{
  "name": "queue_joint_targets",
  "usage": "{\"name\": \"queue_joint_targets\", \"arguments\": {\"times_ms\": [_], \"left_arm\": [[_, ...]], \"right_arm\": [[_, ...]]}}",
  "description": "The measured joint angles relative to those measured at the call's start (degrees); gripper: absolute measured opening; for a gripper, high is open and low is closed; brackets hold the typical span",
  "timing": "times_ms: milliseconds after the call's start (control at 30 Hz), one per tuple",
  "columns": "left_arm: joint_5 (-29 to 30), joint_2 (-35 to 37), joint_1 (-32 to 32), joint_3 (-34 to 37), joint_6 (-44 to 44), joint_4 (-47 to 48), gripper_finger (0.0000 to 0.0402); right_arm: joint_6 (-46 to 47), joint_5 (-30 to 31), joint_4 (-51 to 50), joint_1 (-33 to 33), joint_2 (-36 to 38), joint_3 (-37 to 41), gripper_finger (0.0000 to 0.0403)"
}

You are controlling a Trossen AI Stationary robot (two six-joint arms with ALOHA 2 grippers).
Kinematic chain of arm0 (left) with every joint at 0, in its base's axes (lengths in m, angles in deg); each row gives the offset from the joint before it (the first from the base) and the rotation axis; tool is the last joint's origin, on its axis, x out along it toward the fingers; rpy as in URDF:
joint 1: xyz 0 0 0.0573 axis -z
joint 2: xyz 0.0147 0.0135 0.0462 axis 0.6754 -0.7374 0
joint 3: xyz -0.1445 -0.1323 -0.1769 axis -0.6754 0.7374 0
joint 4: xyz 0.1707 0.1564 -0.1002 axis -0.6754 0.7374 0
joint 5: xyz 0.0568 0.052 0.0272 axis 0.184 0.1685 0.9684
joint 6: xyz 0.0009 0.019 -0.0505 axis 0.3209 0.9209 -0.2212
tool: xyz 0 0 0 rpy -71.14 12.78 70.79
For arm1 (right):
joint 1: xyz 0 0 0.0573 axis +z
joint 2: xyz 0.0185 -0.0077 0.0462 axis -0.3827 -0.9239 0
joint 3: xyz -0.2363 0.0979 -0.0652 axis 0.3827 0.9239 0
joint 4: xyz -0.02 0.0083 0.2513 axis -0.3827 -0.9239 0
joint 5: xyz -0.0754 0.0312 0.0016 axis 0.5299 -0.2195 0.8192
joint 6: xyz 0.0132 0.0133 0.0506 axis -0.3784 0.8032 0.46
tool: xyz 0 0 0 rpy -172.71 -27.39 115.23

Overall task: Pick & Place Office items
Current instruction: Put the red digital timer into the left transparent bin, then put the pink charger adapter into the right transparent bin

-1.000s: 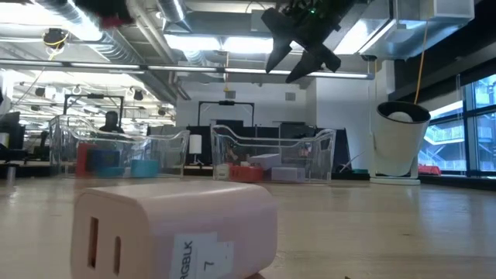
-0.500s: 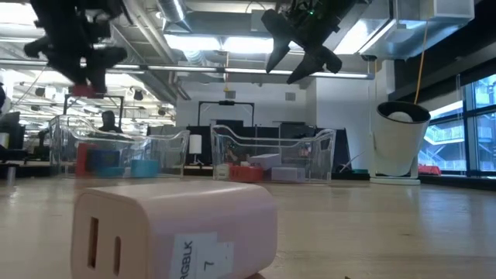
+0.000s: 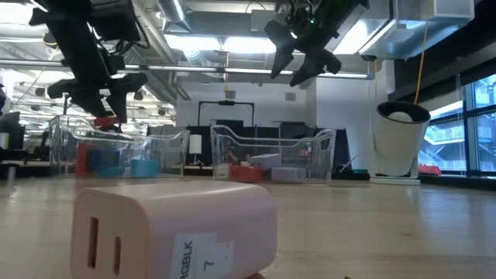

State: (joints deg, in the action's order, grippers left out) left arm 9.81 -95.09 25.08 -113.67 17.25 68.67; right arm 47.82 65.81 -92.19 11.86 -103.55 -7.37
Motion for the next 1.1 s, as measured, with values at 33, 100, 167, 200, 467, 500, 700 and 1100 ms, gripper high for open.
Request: {"name": "queue_joint_targets", "arguments": {"times_ms": [33, 100, 167, 200, 467, 500, 700, 1100], "left_arm": [[-0.4, 0.0, -0.9, 0.5, 1.1, -1.1, 0.0168], [-2.1, -0.4, -2.8, 1.3, 3.2, -2.7, 0.0168], [-4.2, -1.1, -4.4, 1.7, 4.7, -2.9, 0.0168], [-4.8, -1.5, -5.0, 1.8, 5.4, -3.0, 0.0168], [-6.4, -3.8, -6.8, 2.4, 8.5, -3.0, 0.0174], [-6.5, -3.9, -6.7, 2.4, 8.5, -3.0, 0.0178], [-6.7, -3.9, -6.7, 2.3, 8.5, -4.8, 0.0211], [-14.0, -3.9, -6.6, -7.7, 16.8, -6.0, 0.024]], "right_arm": [[-0.5, -0.1, 0.0, -0.3, 0.0, 0.0, 0.0283], [-1.5, -0.6, 0.0, -0.7, 0.0, 0.0, 0.0283], [-2.2, -1.7, 0.0, -1.1, 0.0, 0.0, 0.0283], [-2.4, -2.2, 0.0, -1.2, 0.0, 0.0, 0.0283], [-2.9, -4.8, -0.3, -1.4, 0.0, 0.0, 0.0283], [-2.9, -4.8, -0.4, -1.4, 0.0, 0.0, 0.0283], [-3.0, -6.0, -0.5, -1.4, 0.0, 0.0, 0.0283], [-2.5, -13.8, -2.9, -1.2, 0.0, 0.0, 0.0283]]}}
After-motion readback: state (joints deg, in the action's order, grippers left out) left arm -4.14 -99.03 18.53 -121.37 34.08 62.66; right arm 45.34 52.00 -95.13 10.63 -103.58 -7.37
